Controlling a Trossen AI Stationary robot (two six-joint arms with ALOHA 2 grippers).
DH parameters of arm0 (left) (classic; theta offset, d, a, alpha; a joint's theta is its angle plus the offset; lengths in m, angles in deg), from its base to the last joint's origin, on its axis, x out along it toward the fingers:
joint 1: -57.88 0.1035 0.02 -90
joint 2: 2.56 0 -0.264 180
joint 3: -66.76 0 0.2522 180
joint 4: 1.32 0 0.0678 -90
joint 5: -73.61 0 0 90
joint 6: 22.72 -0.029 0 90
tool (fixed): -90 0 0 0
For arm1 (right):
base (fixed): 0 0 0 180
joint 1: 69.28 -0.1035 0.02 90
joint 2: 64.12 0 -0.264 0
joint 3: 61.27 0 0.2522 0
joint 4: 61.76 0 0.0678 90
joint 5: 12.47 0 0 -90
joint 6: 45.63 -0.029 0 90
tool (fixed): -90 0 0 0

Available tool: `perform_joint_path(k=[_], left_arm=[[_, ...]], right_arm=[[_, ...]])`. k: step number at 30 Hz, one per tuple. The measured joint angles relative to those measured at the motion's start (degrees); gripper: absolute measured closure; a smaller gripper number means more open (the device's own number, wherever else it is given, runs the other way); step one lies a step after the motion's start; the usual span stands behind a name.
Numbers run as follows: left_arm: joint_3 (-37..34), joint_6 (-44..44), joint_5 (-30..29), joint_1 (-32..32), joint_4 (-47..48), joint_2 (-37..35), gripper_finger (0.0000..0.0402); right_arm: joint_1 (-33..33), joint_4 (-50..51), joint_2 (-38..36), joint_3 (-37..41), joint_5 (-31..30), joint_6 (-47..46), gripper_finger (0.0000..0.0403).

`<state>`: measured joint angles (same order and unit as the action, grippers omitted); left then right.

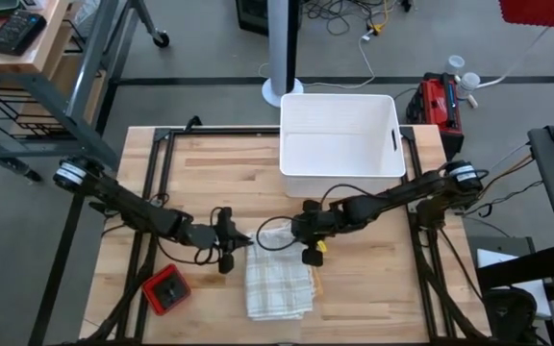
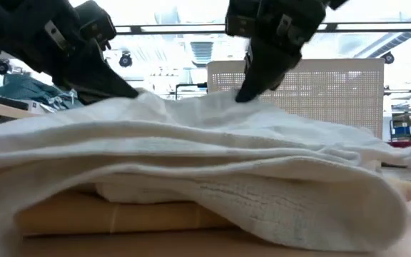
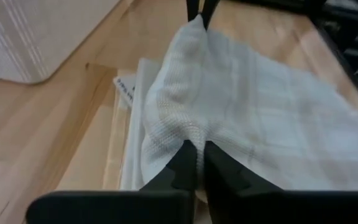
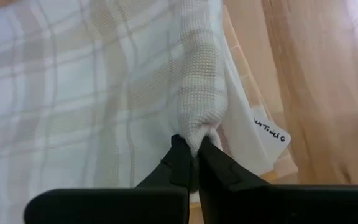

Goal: Fold towel
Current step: Stack the light gray patterned towel on top of the brown patterned towel

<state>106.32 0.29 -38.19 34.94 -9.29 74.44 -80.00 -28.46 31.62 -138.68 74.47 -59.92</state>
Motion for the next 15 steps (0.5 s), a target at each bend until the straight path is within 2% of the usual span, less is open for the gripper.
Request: perform_joint_path(k=[15], left_arm=[[0.76,-0.01,0.19,-1.21,3.92,-7.16,0.0400]], right_arm=[[-0.02,17.06,-0.07,-12.53,-1.48,1.67,0.0402]])
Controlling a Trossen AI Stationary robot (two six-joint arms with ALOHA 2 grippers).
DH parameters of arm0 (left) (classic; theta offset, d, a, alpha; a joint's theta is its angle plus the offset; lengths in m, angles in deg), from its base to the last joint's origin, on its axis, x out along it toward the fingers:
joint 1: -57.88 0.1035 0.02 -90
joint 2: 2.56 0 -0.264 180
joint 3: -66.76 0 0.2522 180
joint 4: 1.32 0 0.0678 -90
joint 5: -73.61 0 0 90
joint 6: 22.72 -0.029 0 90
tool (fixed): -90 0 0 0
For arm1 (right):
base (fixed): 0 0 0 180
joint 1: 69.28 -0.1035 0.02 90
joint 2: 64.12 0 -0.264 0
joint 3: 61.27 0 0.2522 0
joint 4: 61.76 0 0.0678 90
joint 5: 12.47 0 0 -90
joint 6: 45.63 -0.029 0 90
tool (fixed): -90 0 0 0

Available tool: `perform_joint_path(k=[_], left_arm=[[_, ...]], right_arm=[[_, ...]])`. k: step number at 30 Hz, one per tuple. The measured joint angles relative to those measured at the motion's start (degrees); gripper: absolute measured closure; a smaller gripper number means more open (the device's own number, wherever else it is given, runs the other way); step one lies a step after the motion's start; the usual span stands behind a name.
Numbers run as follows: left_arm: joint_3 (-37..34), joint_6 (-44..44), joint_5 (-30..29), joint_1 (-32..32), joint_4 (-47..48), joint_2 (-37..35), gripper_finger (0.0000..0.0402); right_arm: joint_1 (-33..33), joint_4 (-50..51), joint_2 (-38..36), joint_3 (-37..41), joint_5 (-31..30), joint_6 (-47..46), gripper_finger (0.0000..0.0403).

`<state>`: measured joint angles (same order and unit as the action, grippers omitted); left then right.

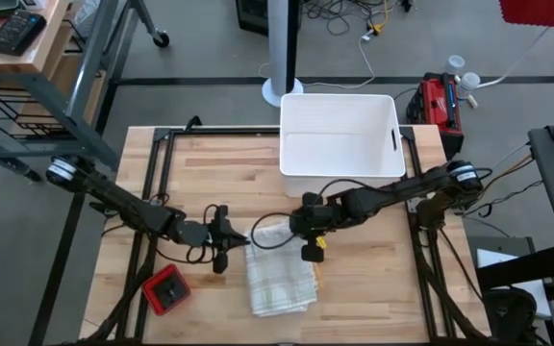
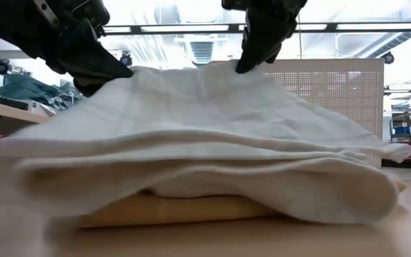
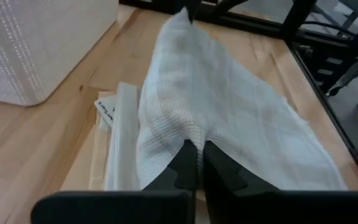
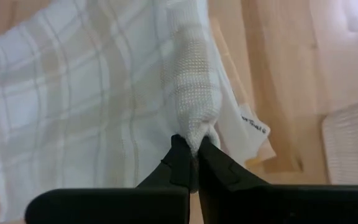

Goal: Fold towel
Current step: Stack the light gray patterned towel on top of the brown patterned towel

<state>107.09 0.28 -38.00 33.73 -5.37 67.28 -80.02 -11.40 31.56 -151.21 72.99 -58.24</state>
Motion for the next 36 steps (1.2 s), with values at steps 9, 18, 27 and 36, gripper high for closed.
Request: perform_joint_path(k=[9,18,27,36], left_arm=[[0.00,1.00,-0.40,0.25,0.46,0.05,0.0401],[2.37,-1.74,0.08,-0.03,-5.33,-0.70,0.0401],[8.47,-5.53,0.10,-1.38,-3.93,0.44,0.0401],[14.02,-7.77,0.08,-3.96,-4.10,0.46,0.0401]], right_arm=[[0.34,7.29,0.00,-6.16,-1.34,1.57,0.0403],[0.28,10.84,-2.15,-9.48,-1.46,1.94,0.0403],[-1.38,11.26,-8.26,-9.51,-1.50,1.73,0.0403],[-4.97,10.84,-14.63,-9.55,-1.57,-0.93,0.0403]])
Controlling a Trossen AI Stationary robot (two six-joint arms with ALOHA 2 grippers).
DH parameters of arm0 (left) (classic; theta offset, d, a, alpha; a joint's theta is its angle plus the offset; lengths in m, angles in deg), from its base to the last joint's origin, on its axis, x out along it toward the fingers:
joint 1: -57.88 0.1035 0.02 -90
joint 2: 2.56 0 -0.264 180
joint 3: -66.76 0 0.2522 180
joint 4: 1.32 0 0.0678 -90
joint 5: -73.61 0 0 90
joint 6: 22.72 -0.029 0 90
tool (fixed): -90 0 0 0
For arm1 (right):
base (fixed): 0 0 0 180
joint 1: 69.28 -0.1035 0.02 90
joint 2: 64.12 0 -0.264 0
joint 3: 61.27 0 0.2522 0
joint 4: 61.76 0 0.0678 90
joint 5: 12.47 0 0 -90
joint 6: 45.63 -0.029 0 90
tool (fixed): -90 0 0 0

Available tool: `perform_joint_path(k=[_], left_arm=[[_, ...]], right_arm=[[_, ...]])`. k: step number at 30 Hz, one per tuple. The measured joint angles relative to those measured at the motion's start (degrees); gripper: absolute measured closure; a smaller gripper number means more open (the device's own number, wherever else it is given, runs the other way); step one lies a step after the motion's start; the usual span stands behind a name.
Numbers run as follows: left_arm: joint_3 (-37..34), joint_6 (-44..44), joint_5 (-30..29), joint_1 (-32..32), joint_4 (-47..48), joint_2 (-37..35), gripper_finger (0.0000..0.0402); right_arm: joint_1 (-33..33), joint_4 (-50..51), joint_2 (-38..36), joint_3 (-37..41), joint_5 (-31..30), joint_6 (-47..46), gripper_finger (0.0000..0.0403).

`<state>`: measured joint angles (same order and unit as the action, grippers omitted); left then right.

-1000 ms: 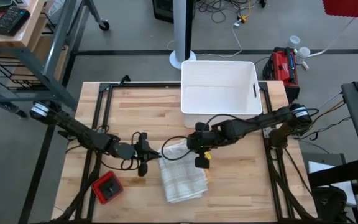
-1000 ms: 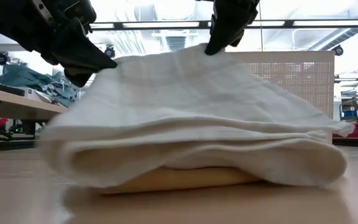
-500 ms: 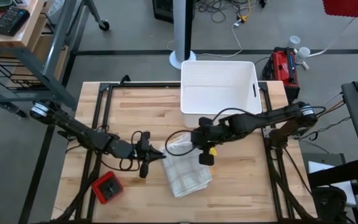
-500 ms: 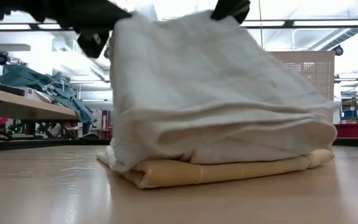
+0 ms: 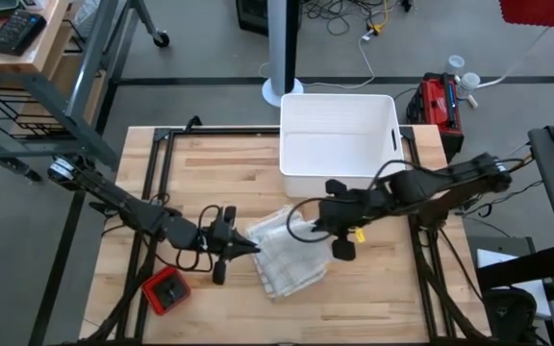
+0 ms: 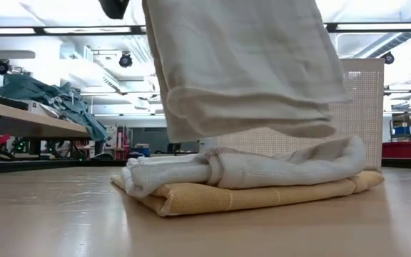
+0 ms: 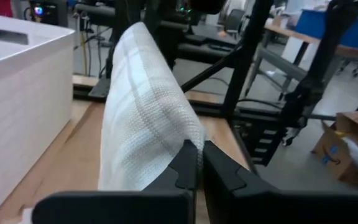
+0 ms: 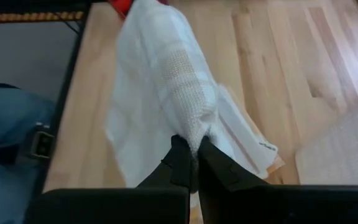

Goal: Fold towel
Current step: Stack the light gray patterned towel on top of the brown patterned towel

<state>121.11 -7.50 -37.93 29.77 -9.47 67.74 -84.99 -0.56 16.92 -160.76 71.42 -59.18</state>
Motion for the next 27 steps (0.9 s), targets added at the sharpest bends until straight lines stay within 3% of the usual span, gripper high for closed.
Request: perform_joint_path(k=[8,18,27], left_arm=[[3.44,0.46,-0.17,-3.15,-1.20,1.08,0.0401],[11.00,3.89,-0.04,-5.60,-1.61,9.62,0.0401],[8.60,14.25,2.25,-5.75,-12.10,13.62,0.0401]], right_arm=[[-3.77,-1.26,-2.17,0.00,0.07,-0.41,0.0403],[-7.80,-2.60,-4.98,0.00,0.65,-1.90,0.0403],[-7.79,-1.91,-4.53,0.00,5.01,-6.43,0.0403]])
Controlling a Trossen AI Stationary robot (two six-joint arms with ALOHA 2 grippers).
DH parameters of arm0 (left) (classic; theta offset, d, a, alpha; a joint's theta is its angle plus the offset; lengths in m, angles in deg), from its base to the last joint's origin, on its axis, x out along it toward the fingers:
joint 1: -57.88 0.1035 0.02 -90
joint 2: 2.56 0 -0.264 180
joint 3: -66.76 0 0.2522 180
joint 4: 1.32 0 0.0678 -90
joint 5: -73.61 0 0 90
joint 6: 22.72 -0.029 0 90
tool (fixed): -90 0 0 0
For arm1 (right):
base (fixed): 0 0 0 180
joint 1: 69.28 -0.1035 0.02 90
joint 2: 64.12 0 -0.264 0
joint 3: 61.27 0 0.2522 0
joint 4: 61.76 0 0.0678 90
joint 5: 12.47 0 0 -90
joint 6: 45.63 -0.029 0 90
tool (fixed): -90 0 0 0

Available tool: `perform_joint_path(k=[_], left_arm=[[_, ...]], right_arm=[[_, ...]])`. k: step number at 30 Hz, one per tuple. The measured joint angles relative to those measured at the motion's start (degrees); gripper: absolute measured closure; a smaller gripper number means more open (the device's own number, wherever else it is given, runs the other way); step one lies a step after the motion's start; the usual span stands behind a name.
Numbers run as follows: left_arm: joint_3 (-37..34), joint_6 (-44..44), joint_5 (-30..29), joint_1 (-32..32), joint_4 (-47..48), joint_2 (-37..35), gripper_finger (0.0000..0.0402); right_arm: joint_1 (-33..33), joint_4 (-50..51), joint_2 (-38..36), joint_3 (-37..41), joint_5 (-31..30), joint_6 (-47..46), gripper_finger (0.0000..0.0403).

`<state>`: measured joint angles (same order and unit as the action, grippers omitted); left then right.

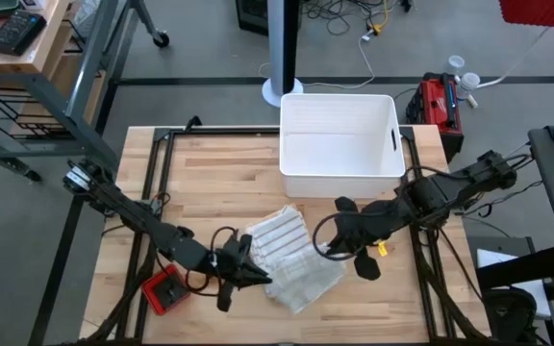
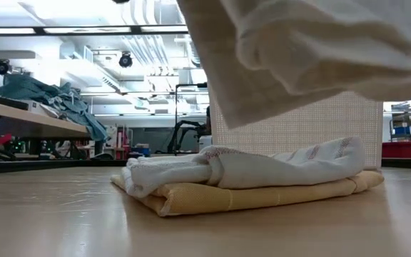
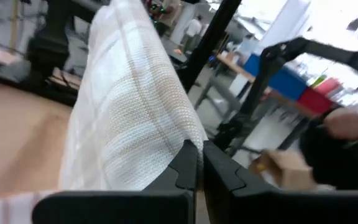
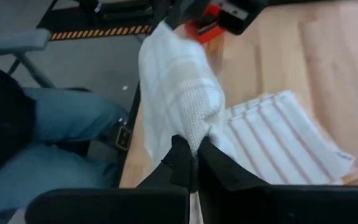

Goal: Fold towel
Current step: Stack the light gray patterned towel on top of the brown patterned towel

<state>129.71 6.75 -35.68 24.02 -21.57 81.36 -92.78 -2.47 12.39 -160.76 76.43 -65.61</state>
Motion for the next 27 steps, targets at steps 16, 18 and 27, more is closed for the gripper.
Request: perform_joint_path(k=[16,18,27], left_arm=[[-19.21,16.69,-1.72,2.49,-16.14,-1.26,0.0401],[-20.71,17.73,-1.79,3.04,-17.24,-1.27,0.0401],[-23.93,20.06,-2.30,7.48,-16.93,-1.27,0.0401]], right_arm=[[5.57,2.96,8.62,0.52,2.62,0.49,0.0403],[7.27,4.66,10.51,0.58,2.67,1.08,0.0403],[16.18,6.49,17.60,0.63,12.78,9.57,0.0403]])
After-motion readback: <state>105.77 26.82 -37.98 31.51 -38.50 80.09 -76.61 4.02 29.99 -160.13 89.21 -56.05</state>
